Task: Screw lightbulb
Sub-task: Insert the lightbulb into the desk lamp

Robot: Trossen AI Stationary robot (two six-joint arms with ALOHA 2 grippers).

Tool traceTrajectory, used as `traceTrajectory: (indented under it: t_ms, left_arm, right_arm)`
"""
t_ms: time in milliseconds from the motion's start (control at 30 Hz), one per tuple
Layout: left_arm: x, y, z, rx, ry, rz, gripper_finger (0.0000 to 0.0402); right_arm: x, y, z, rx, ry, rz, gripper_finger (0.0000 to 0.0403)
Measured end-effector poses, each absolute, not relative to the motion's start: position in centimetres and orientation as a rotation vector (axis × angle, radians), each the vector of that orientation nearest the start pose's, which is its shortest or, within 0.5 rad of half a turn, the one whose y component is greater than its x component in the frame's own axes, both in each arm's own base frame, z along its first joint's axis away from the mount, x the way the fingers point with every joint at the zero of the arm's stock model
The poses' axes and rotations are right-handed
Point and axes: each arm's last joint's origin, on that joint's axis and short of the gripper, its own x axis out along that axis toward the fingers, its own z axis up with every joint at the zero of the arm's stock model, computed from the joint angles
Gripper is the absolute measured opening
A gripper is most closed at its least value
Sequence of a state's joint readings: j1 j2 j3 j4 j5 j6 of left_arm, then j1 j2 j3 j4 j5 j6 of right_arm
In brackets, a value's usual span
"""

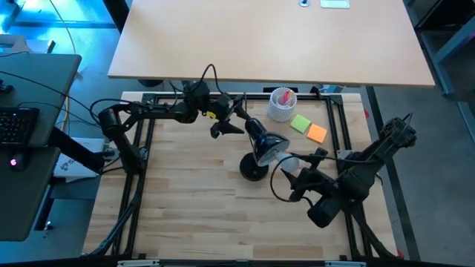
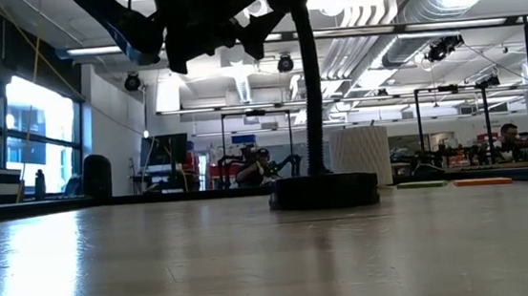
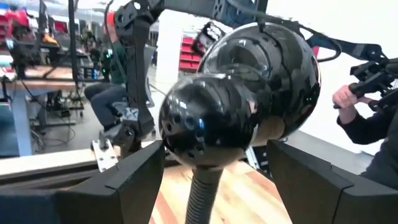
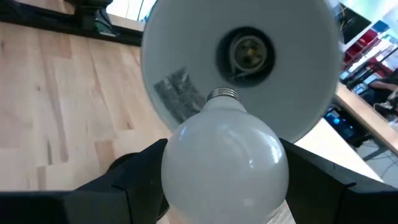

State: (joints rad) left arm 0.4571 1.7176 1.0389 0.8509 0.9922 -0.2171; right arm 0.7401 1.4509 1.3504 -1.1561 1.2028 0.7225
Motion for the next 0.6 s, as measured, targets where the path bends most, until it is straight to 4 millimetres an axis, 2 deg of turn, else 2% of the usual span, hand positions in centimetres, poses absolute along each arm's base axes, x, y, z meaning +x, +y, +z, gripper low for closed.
traceTrajectory:
  t_ms: [300, 600]
  left_arm:
    - [34.1, 14.8, 27.0, -0.139, -0.054, -0.466, 0.0284]
    - [34.4, 14.1, 26.9, -0.145, -0.045, -0.494, 0.0319]
  right_arm:
    - [21.9, 15.8, 32.6, -0.386, 0.522, -0.566, 0.0263]
    - [22.7, 14.8, 32.5, -0.366, 0.571, -0.575, 0.0263]
